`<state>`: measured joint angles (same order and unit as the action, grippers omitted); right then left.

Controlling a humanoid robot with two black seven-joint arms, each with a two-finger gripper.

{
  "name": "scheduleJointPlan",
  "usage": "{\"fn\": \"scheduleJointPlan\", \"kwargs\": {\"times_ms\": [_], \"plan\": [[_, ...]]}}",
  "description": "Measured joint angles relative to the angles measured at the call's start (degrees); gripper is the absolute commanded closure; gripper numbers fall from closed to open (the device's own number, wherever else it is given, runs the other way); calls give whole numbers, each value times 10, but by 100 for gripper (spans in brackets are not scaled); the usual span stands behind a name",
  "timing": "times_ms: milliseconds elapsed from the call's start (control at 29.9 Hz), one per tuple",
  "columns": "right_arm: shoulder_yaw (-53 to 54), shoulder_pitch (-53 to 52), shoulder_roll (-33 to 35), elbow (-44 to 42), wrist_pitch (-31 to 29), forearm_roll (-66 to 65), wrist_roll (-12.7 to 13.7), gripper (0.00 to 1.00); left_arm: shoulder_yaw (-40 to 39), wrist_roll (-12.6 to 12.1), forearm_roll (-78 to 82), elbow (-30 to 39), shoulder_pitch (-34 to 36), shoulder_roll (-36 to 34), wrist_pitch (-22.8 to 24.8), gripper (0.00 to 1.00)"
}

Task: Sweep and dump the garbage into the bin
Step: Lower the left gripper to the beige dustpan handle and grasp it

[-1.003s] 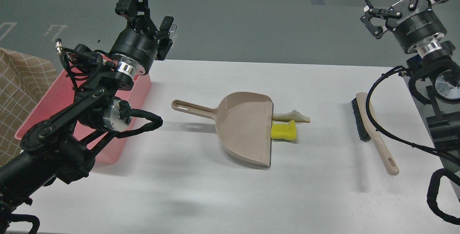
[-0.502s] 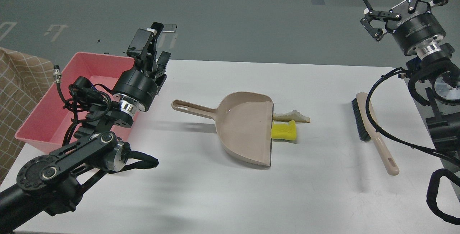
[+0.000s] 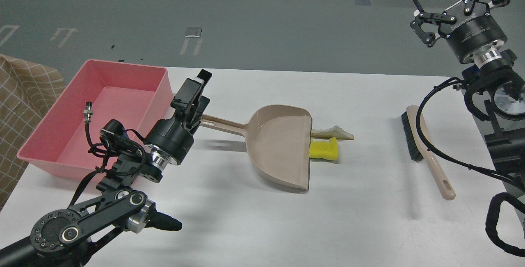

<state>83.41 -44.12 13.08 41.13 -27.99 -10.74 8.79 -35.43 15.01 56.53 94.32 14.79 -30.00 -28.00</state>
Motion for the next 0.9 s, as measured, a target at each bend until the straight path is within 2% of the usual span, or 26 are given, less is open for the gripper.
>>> {"fn": "scheduleJointPlan", "kwargs": {"times_ms": [368,903], "plan": [[0,0,-3,1,0,0,0,0,33,1,55,-28,-32,0,0,2],[0,0,-3,1,0,0,0,0,65,-3,59,-113,-27,30,0,2]]}}
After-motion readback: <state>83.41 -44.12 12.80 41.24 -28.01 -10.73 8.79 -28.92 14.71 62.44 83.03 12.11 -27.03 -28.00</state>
